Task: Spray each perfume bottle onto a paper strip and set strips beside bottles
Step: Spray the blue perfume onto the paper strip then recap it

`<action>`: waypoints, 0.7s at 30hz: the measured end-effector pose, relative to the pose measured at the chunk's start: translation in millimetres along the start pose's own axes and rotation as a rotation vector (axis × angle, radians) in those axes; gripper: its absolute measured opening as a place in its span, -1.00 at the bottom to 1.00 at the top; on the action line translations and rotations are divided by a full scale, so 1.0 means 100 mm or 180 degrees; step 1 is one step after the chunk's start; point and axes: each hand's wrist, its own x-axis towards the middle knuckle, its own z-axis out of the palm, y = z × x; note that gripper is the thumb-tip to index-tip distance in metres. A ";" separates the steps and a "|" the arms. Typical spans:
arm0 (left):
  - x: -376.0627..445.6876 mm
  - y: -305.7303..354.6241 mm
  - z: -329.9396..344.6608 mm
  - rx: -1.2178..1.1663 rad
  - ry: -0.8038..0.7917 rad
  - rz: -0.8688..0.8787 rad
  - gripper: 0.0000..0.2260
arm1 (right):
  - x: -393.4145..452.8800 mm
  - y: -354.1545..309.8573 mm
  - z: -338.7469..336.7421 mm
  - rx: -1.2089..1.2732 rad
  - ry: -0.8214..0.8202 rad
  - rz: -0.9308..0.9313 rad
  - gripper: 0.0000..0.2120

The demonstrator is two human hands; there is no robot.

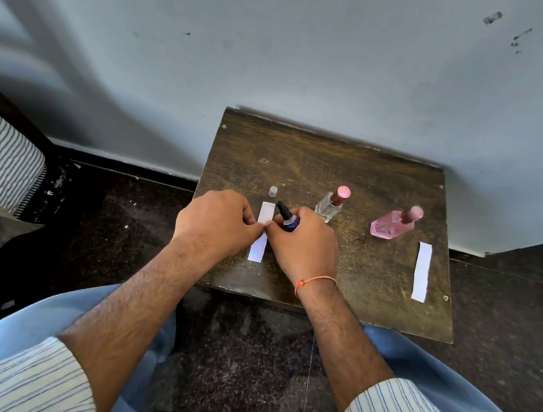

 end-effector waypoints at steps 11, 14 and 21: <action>0.03 -0.03 0.02 -0.0122 -0.0097 -0.0025 -0.82 | 0.09 -0.22 0.06 0.0140 0.0313 -0.0049 -0.78; 0.03 -0.04 0.04 -0.0090 -0.0098 0.0042 -0.82 | 0.16 -0.26 0.10 0.0076 0.0374 -0.0010 -0.77; 0.04 -0.06 0.03 -0.0068 -0.0069 0.0130 -0.82 | 0.25 -0.29 0.14 0.0038 0.0322 0.0023 -0.83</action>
